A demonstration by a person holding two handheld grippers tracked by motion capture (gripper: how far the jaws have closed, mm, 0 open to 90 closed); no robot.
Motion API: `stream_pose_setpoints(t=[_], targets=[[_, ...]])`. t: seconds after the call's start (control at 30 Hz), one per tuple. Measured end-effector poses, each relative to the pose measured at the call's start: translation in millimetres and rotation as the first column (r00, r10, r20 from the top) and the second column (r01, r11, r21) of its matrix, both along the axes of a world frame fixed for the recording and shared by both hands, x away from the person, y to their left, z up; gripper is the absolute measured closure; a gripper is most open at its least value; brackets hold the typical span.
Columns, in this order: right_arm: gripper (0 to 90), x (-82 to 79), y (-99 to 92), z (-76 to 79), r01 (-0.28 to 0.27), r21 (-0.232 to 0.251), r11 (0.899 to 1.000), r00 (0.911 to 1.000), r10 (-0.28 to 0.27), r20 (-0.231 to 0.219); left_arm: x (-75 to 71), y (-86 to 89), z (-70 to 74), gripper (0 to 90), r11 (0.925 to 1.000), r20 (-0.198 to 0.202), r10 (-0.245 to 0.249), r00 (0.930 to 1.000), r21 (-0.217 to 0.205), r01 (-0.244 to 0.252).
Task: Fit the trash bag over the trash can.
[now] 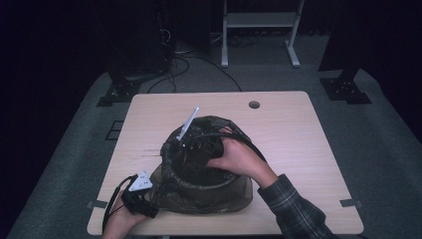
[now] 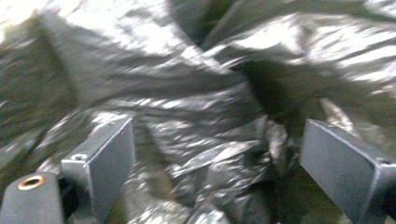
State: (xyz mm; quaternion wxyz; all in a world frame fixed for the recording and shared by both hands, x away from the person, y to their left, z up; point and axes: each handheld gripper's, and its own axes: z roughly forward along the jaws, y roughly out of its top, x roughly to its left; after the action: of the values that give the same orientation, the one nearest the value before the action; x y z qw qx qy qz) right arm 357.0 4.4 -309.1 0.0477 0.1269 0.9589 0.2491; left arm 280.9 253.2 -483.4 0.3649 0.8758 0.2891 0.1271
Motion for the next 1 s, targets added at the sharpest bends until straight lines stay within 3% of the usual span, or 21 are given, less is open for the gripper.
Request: stream_pose_setpoints(t=[0.1, 0.3, 0.47, 0.67, 1.0], targets=[[9.3, 8.1, 5.2, -0.5, 0.025, 0.014, 1.0, 0.9997, -0.025, -0.006, 0.0, 0.0, 0.0, 0.0, 1.0, 0.0, 0.0, 1.0, 0.0, 0.0], [9.3, 22.4, 19.8, -9.2, 0.058, -0.019, 0.998, 0.9981, -0.058, -0.021, 0.0, 0.1, 0.1, 0.0, 1.0, 0.0, 0.0, 1.0, 0.0, 0.0], [9.3, 22.1, 17.5, -8.5, 0.063, -0.013, 0.998, 0.9978, -0.063, -0.019, 0.0, 0.1, 0.0, 0.0, 1.0, -0.001, 0.0, 1.0, 0.0, 0.0], [9.3, 13.5, -7.5, 7.8, 0.067, 0.04, 0.997, 0.9977, -0.067, 0.01, 0.1, 0.1, 0.0, 0.0, 1.0, -0.001, 0.0, 1.0, 0.0, 0.0], [9.3, -0.5, -66.1, 31.3, 0.094, 0.162, 0.982, 0.9941, -0.102, 0.037, 0.0, 0.1, 0.0, 0.0, 1.0, -0.001, 0.0, 1.0, 0.0, 0.0]])
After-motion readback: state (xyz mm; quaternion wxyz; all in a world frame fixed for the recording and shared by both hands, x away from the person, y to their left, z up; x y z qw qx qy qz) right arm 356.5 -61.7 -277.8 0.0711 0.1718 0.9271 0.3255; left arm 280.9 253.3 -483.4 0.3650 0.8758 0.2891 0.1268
